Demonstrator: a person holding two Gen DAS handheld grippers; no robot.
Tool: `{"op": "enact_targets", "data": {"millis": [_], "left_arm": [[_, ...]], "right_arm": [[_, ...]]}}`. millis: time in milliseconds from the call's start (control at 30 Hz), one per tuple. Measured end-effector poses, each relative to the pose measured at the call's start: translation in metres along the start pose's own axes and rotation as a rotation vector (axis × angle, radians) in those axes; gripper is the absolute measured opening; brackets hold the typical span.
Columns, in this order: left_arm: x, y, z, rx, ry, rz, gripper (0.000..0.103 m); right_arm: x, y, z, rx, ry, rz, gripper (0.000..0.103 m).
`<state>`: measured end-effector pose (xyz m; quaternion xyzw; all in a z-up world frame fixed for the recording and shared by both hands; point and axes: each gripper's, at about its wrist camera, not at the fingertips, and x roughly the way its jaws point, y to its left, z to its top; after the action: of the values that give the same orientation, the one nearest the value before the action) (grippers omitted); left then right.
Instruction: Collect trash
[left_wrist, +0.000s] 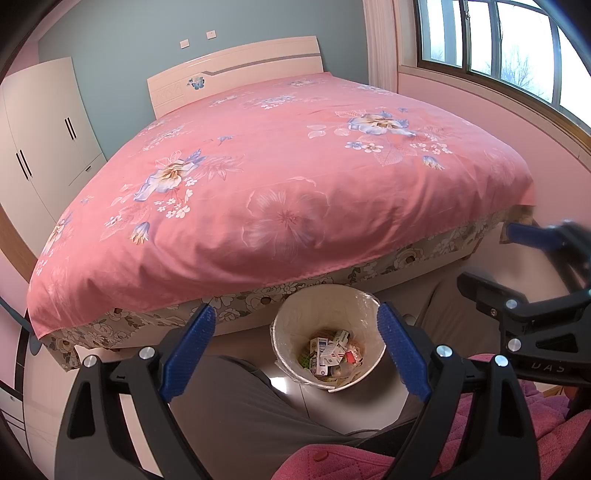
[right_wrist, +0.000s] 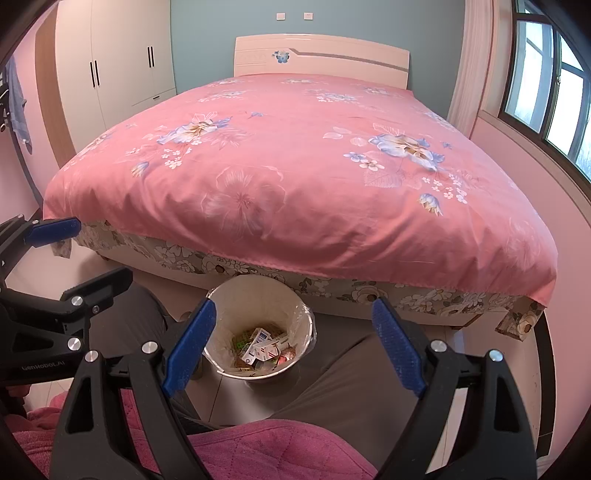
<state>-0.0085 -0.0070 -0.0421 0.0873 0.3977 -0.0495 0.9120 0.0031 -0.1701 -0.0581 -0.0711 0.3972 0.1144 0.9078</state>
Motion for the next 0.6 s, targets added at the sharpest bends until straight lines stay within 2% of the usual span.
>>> {"op": "enact_targets", "data": {"millis": [600], "left_arm": [[0.0001, -0.0038, 0.0001, 0.004, 0.008, 0.007, 0.091]], "right_arm": [[0.0014, 0.002, -0.0026, 0.007, 0.007, 0.004, 0.085]]}}
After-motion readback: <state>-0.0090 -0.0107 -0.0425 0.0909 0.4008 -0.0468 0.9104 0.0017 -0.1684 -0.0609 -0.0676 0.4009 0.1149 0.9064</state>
